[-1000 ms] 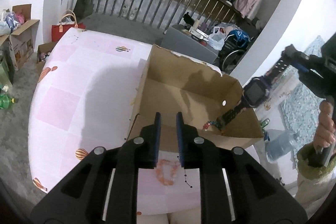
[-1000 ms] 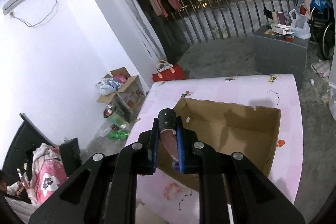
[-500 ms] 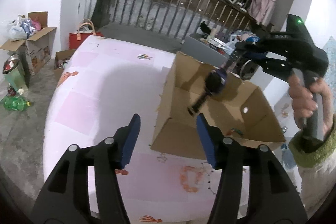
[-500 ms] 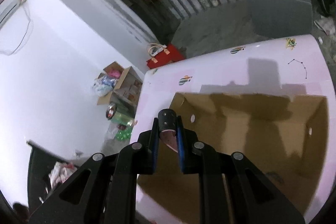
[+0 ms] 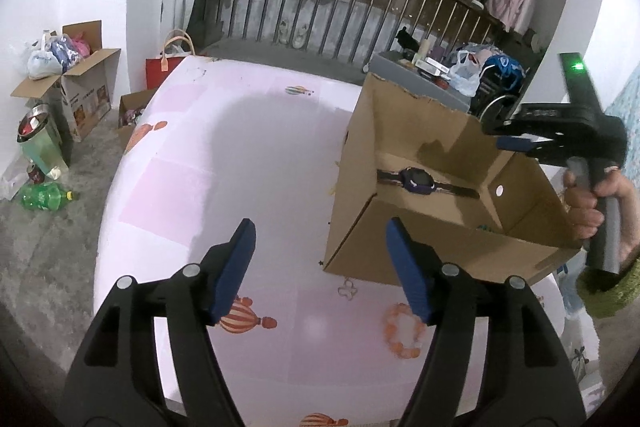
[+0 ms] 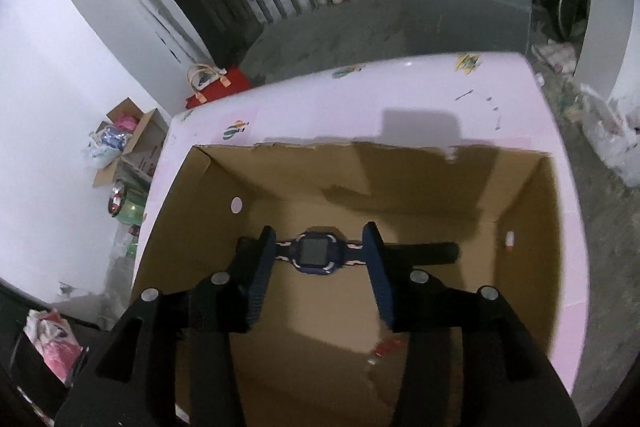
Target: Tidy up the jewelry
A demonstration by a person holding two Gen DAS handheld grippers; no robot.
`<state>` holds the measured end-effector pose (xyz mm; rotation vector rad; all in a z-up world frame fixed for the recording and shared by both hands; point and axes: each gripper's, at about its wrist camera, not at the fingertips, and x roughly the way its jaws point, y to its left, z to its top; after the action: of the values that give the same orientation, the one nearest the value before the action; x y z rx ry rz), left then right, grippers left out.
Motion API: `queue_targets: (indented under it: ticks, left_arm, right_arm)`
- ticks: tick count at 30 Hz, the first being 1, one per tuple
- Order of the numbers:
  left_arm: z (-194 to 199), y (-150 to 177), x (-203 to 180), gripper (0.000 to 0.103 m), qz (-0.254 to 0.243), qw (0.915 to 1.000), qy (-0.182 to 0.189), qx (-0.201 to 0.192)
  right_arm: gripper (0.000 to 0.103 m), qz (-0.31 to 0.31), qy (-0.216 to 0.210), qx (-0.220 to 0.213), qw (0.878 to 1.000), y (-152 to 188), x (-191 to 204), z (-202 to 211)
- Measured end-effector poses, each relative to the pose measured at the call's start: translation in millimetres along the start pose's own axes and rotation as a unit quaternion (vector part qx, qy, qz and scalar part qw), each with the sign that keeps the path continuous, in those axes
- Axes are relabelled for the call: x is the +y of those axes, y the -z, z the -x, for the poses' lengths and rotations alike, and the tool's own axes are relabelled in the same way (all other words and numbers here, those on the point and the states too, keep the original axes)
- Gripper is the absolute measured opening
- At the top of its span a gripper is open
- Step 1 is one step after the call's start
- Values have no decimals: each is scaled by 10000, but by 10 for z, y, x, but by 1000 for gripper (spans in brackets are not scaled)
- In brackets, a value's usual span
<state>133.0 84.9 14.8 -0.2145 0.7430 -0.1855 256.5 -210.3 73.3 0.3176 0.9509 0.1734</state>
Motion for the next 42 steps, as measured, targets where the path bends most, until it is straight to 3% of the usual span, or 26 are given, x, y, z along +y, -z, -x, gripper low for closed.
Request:
queue_targets:
  ticks: [3,7,10,14,18,21,26,30,35,38,42]
  left_arm:
    - [28,58,10,67,-25,10000,13,-4]
    - [62,154,43,80,-9,9999,145,-27]
    - [21,244,64,91,101,9993,306,183]
    - [-93,399,134,95,507,9918,882,775]
    - [-158,495,154,95,735,9858,1063,1075]
    - [-192,498,107,95,550,9872,957,1155]
    - [-253,498,-32,95,197,9897,814,1165]
    - [-307,545,-225,95,-540,9926,450,993]
    - [-386,602,-525,95,-1565,9832,24,937]
    - [-429,567,-558,95,-1721,9808,-228,894]
    - [-449,389,-475,95,-1586,9846,-346,652]
  right_arm:
    - [46,63,-94,-255,9996,112,-22,252]
    - [46,376,-342,-706,9962,531,-17,752]
    - [48,319,-419,-895,9946,901,-123,996]
    - [49,76,-332,-797,9962,1449,-321,998]
    - [49,-222,-313,-311,9988,1916,-478,720]
    - [49,-79,-200,-154,9997,2148,-440,511]
    - [47,602,35,-369,9975,2254,-242,428]
    - [43,939,177,-413,9946,2316,-193,403]
    - [37,1021,288,-375,9936,2321,-268,335]
    - [35,968,218,-393,9943,2288,-326,319]
    - [34,897,155,-397,9951,2249,-344,267]
